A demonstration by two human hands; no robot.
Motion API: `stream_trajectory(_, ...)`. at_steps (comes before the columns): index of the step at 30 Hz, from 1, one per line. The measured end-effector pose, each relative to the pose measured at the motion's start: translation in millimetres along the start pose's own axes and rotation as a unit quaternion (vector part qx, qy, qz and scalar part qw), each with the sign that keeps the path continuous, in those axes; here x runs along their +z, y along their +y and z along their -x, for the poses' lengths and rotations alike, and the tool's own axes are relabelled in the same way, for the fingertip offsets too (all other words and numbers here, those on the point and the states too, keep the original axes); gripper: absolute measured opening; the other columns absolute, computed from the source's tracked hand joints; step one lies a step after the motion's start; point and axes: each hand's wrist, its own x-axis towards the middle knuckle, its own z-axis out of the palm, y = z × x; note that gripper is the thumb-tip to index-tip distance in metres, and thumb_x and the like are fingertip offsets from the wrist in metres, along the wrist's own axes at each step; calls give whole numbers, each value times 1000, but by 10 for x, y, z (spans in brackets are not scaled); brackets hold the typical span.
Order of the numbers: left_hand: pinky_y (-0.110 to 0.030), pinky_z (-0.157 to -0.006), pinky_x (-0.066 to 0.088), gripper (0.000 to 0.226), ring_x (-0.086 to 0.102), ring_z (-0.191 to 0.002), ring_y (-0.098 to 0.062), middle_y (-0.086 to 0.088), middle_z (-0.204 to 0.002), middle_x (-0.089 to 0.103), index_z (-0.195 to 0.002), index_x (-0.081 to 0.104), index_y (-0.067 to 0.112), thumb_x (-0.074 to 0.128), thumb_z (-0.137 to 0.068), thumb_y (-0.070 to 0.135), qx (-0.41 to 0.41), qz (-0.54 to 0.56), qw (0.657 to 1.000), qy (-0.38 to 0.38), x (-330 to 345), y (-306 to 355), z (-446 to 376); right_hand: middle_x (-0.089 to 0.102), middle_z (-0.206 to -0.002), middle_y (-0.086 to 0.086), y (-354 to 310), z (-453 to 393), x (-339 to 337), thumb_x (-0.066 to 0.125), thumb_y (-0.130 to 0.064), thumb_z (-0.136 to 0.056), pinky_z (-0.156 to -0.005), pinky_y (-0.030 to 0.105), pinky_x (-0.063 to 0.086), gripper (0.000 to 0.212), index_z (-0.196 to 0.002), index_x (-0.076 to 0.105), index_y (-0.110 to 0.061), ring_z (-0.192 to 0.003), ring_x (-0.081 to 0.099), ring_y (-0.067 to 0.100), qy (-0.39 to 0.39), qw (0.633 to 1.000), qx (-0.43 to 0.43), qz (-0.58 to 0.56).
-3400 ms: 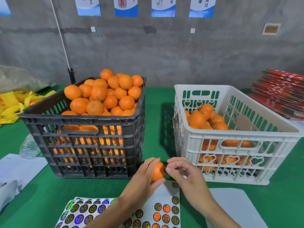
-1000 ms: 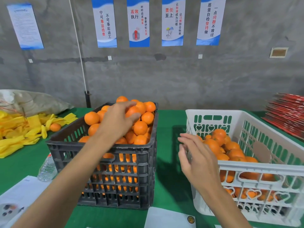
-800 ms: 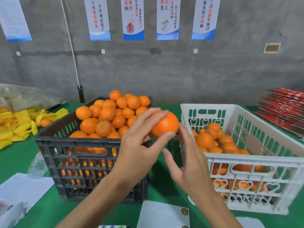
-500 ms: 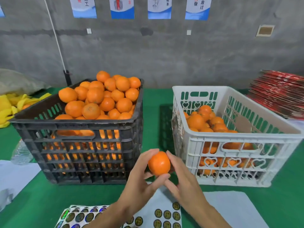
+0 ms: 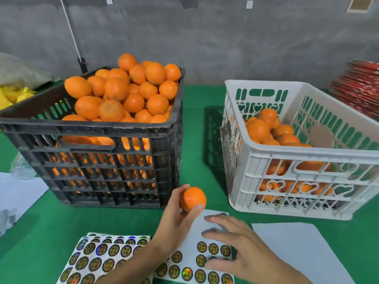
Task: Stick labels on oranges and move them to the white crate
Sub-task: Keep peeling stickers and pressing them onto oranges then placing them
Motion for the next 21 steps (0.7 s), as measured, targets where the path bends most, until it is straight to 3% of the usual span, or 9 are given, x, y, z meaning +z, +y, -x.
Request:
stream_trajectory(4,-24,-94,53,54,65,-110,-10,7,-128,56,-138,41,37,70,-93,36,9,-10,1000,7,12,15,-1,32,-150,-39,-83,-124,5,59,-80,-82,-114,23,21,50,-123,64,-52,-142,26,-7,-12,1000,-19,-17)
stream_trajectory(11,-30,-95,54,54,68,-106,-14,4,-125,58,-139,41,38,70,-93,35,24,-10,1000,10,37,4,11,47,-128,-33,-164,-204,55,62,-68,-88,-103,27,30,29,-107,71,-48,-119,42,0,33,999,6,-34)
stream_trajectory(15,-31,-97,54,52,66,-108,-13,8,-126,56,-138,39,41,69,-96,34,28,-36,999,14,25,-41,-6,55,-125,-26,-179,-173,46,65,-59,-91,-103,33,33,22,-98,76,-41,-120,47,7,58,995,21,-83)
stream_trajectory(21,-26,-95,53,53,64,-109,-10,27,-117,53,-139,37,40,68,-96,39,49,-44,998,8,17,-89,-18,60,-126,-18,-136,-105,-44,73,-52,-89,-108,36,37,16,-93,78,-37,-128,48,13,20,981,38,-190)
